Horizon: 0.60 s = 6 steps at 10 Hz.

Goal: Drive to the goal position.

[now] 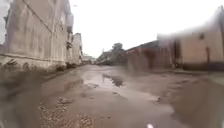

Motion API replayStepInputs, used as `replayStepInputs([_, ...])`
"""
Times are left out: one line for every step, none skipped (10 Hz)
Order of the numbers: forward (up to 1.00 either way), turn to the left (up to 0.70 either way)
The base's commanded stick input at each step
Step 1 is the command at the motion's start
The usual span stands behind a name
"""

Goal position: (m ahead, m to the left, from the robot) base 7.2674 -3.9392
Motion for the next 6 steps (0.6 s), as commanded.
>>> replayStepInputs([0.5,0.07])
replayStepInputs([0.5,0.57])
replayStepInputs([0.5,0.57])
replayStepInputs([0.5,0.57])
replayStepInputs([0.5,0.07])
replayStepInputs([0.5,0.07])
